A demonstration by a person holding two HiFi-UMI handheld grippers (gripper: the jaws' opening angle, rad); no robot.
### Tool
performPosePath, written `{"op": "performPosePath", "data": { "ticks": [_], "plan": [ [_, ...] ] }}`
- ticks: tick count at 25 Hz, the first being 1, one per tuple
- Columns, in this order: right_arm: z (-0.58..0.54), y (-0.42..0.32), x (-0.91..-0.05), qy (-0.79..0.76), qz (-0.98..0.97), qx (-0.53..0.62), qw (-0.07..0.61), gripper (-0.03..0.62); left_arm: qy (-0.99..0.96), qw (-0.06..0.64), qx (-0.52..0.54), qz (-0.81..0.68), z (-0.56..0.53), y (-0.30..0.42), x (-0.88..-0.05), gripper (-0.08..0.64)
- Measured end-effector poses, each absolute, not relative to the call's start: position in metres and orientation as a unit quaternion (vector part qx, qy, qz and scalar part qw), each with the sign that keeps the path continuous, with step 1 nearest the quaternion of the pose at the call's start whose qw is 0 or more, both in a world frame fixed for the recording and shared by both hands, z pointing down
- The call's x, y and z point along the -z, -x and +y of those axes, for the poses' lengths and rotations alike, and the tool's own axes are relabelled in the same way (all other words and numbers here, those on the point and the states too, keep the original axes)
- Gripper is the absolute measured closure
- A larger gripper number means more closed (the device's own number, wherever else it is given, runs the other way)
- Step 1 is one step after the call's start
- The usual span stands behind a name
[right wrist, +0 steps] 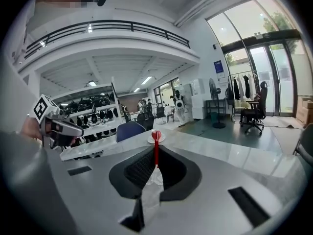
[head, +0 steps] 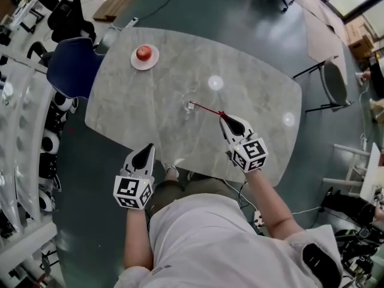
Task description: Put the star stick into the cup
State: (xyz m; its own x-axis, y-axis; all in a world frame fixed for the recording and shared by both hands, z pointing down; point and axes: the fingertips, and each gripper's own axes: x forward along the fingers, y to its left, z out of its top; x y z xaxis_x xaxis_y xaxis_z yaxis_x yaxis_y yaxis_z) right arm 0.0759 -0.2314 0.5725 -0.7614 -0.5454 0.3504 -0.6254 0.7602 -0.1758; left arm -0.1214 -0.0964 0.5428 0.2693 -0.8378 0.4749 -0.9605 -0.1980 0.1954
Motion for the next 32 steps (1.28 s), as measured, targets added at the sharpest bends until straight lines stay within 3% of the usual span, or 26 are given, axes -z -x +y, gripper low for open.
{"op": "performPosePath", "data": {
  "ticks": [32],
  "plan": [
    [-0.250,-0.045,-0.621,-0.335,-0.913,-0.163,0.167,0.548,-0.734,0.260,-0.138,-0.612,-0.068,0.152,-0.557,0.558]
  ]
}}
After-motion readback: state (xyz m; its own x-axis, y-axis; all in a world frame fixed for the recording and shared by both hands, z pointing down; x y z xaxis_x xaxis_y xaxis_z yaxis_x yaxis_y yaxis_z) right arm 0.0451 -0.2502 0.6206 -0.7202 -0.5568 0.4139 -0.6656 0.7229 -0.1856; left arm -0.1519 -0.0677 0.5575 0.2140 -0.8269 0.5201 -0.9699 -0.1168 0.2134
